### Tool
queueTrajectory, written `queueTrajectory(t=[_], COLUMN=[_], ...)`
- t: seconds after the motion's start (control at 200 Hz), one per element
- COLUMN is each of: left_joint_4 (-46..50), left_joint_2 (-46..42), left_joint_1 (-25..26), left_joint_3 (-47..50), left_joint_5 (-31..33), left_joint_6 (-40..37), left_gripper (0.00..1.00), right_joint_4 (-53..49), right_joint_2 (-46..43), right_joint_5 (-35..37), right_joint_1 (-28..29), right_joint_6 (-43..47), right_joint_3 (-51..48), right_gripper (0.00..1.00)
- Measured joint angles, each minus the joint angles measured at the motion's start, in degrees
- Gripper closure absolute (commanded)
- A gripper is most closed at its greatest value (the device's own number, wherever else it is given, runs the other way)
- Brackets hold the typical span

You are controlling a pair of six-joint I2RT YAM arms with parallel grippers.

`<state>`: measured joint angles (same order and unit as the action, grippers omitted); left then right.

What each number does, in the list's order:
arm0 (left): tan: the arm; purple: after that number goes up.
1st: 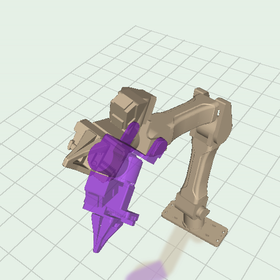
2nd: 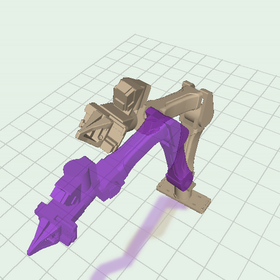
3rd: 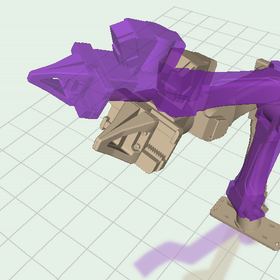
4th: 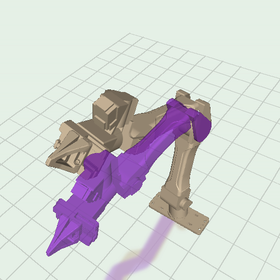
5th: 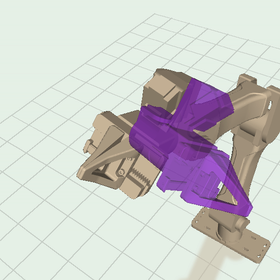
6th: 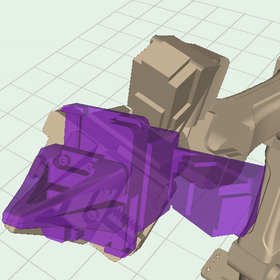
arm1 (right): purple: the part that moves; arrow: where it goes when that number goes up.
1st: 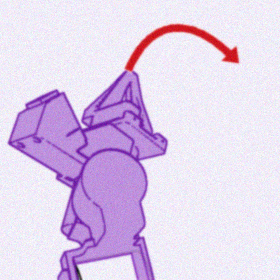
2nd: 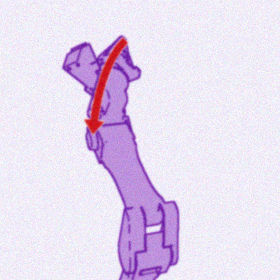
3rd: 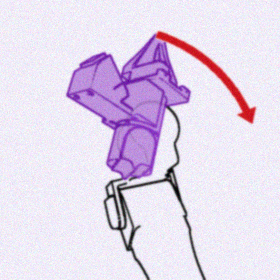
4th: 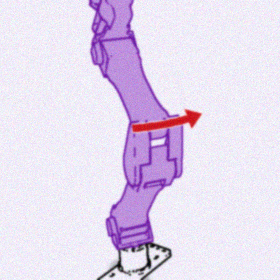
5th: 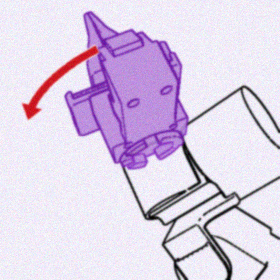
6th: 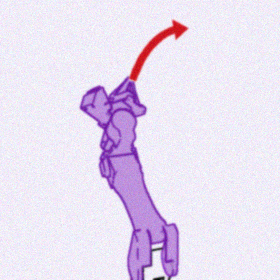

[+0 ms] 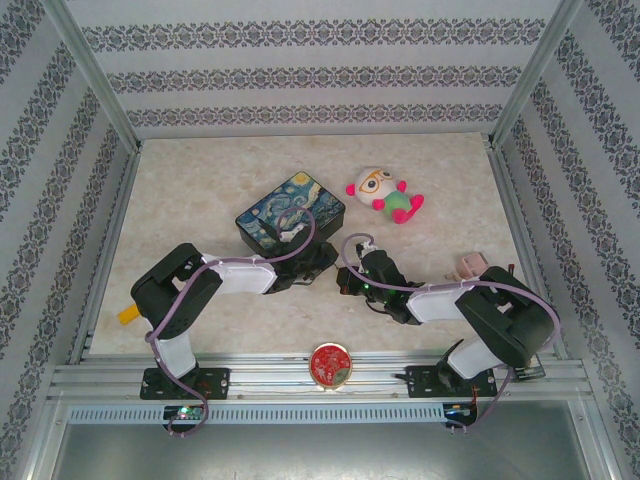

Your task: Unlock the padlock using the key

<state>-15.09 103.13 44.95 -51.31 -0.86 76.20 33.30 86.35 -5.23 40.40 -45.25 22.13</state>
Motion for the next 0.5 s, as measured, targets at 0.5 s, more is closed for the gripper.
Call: queueTrajectory(t=[0.5], left_joint_4=[-0.4], left_joint_2=[0.0], left_joint_1=[0.0], left_joint_3=[0.1], left_joint_5=[0.1], left_joint_6=[0.2], left_gripper=[0.77], right_joint_4=[0.4], right_joint_2=[1.0], right_joint_5=[-0.2], right_joint_1=[0.0], right_joint_6=[-0.5], right_joint_3=[0.5], right_gripper=[1.00])
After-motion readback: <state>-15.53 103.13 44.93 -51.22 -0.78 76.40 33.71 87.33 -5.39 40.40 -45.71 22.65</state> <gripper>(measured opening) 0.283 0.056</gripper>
